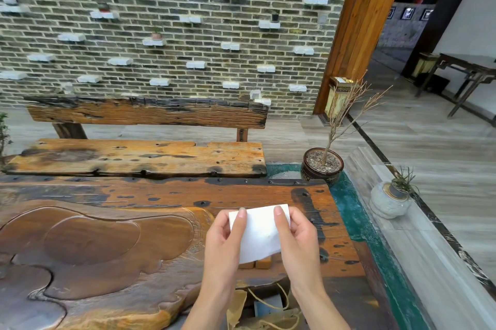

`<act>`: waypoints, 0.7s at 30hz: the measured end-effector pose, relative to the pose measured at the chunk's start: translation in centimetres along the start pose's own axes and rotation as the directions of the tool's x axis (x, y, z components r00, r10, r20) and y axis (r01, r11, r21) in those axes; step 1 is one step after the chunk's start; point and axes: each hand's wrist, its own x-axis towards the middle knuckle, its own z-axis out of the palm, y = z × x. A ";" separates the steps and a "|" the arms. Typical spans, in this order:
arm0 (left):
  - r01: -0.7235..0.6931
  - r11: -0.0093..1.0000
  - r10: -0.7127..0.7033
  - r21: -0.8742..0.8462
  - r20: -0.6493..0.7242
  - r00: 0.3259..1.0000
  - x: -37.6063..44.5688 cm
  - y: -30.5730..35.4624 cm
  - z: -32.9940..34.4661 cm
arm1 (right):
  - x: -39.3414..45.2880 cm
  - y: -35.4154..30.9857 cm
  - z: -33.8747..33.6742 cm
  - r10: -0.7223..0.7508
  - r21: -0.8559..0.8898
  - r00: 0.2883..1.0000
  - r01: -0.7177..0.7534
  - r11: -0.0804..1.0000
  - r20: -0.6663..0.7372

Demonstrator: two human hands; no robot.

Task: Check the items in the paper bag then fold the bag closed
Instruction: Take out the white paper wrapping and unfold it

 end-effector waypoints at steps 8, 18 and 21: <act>-0.139 0.985 0.153 0.102 -0.143 0.978 0.1 0.1 0.9 | -0.2 -0.4 -0.5 -0.073 -0.020 0.996 0.072 0.997 -0.047; -0.165 0.975 0.153 0.149 0.091 0.984 0.8 1.4 -0.2 | 0.1 -0.5 -2.0 -0.067 -0.001 0.995 0.067 0.998 0.078; -0.166 0.953 0.086 0.254 0.298 0.951 1.1 2.4 -0.6 | 0.9 -1.3 -3.3 -0.034 -0.019 0.954 0.041 0.999 0.299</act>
